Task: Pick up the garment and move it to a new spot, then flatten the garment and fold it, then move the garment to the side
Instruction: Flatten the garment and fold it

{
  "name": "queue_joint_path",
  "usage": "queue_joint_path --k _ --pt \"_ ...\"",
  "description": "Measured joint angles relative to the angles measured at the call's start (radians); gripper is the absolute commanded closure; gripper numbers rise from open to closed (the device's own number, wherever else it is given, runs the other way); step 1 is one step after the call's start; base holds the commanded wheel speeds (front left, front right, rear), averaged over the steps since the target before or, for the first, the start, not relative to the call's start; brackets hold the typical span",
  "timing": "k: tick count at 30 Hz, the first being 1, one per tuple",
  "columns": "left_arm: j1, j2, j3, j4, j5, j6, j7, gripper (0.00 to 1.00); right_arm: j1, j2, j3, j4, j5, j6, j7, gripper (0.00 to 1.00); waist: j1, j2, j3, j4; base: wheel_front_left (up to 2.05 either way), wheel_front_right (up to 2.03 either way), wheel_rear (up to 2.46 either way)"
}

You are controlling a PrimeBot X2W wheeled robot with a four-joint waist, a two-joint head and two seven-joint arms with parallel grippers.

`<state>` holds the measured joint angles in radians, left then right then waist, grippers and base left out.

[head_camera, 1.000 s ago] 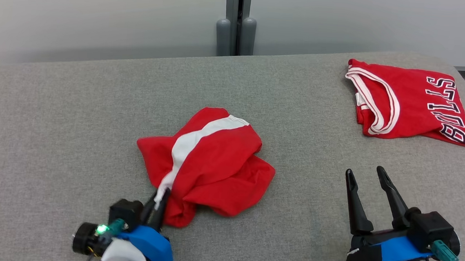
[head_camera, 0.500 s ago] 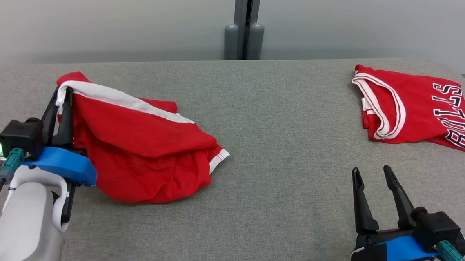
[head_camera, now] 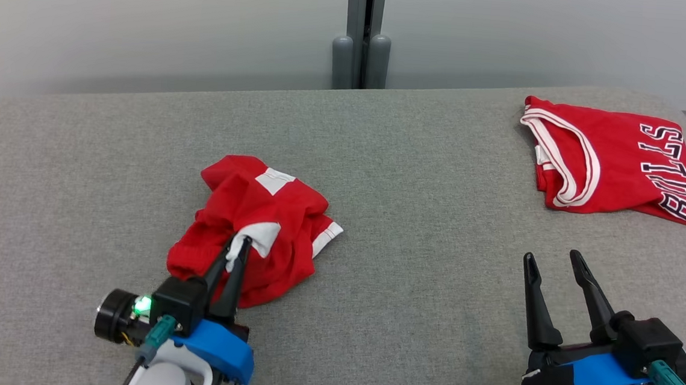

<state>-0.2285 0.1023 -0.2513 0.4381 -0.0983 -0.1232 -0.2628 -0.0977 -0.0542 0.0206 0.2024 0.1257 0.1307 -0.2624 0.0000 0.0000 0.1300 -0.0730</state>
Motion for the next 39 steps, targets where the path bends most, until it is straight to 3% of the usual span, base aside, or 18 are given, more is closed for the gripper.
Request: queue_joint_path --k 14,15,16,17,23,27,39 --pt "0.167 -0.032 -0.170 0.035 -0.017 -0.002 0.000 1.00 0.010 0.002 0.005 0.008 0.000 0.000 0.000 0.00 0.0000 0.0000 -0.023 0.045 0.00 0.00 0.00" --pt "0.167 -0.033 -0.174 0.027 -0.019 -0.002 0.000 0.67 0.011 0.002 0.004 0.009 0.000 0.000 0.000 0.00 0.0000 0.0000 -0.025 0.048 0.00 0.00 0.00" --pt "0.167 -0.035 -0.175 0.013 -0.022 -0.003 0.000 0.55 0.013 0.002 0.003 0.009 0.000 0.000 0.000 0.00 0.0000 0.0000 -0.028 0.051 0.00 0.00 0.00" --pt "0.167 -0.035 -0.172 -0.004 -0.024 -0.003 0.000 0.00 0.016 0.002 0.003 0.010 0.000 0.000 0.000 0.00 -0.0001 -0.0001 -0.031 0.055 0.00 0.00 0.00" --pt "0.173 -0.036 -0.104 -0.161 -0.025 0.001 0.000 0.00 0.024 0.002 -0.002 0.013 0.000 0.000 0.000 0.00 -0.0001 -0.0001 -0.047 0.071 0.00 0.00 0.00" --pt "0.182 -0.031 -0.014 -0.241 -0.034 0.026 0.000 0.00 0.026 0.002 -0.001 0.015 0.000 0.000 0.000 0.00 0.0000 0.0000 -0.056 0.077 0.00 0.00 0.00" --pt "0.221 -0.009 0.258 -0.327 -0.021 0.061 0.000 0.00 0.040 -0.001 -0.002 0.028 0.007 0.000 0.000 0.00 0.0000 0.0000 -0.078 0.084 0.00 0.00 0.00"
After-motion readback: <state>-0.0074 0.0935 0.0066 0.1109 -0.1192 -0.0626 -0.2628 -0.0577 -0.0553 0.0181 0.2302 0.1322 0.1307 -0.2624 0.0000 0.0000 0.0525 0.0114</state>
